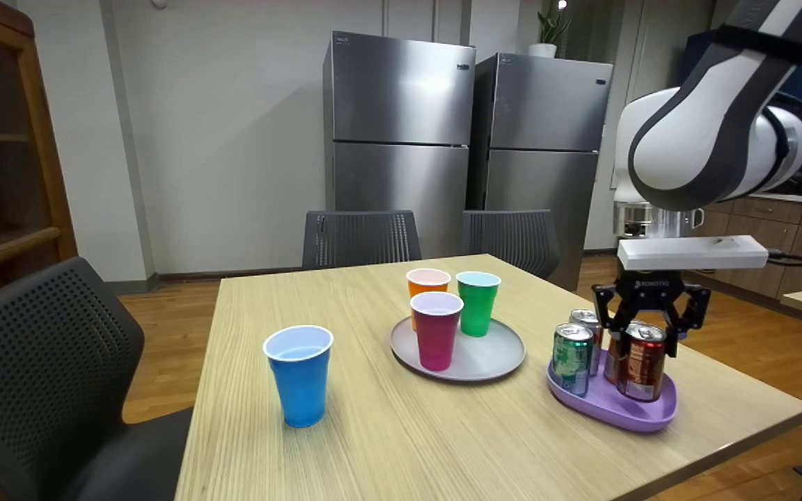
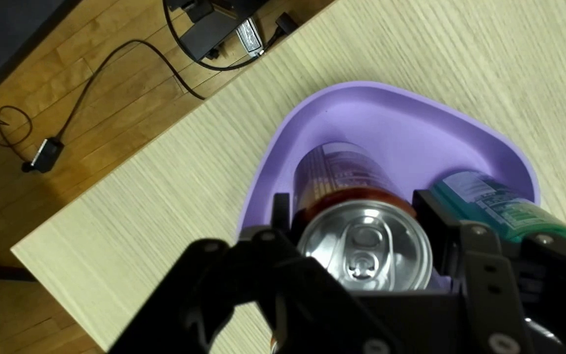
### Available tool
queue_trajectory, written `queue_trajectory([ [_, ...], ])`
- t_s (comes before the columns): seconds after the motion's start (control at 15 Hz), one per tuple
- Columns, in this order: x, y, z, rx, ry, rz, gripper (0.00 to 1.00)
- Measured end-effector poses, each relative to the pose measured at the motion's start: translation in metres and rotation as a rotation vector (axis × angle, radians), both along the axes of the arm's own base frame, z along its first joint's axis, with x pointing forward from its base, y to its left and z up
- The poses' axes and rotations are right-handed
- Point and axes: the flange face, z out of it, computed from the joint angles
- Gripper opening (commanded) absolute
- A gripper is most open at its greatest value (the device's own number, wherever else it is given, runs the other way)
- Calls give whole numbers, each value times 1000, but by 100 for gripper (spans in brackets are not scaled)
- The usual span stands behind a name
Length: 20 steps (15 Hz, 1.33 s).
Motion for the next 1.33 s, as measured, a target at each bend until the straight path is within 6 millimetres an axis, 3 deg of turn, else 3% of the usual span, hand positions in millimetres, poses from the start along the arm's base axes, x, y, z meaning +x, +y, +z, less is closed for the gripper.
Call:
queue_trajectory([
  [0.73,18,13,-19,15,14,2,38],
  [0.8,18,13,-19,15,14,3,43],
  [0.87,18,13,-19,14,15,3,88],
  [1.07,19,14,-20,14,16,6,100],
  [1.33,20,16,-19,13,14,11,100],
])
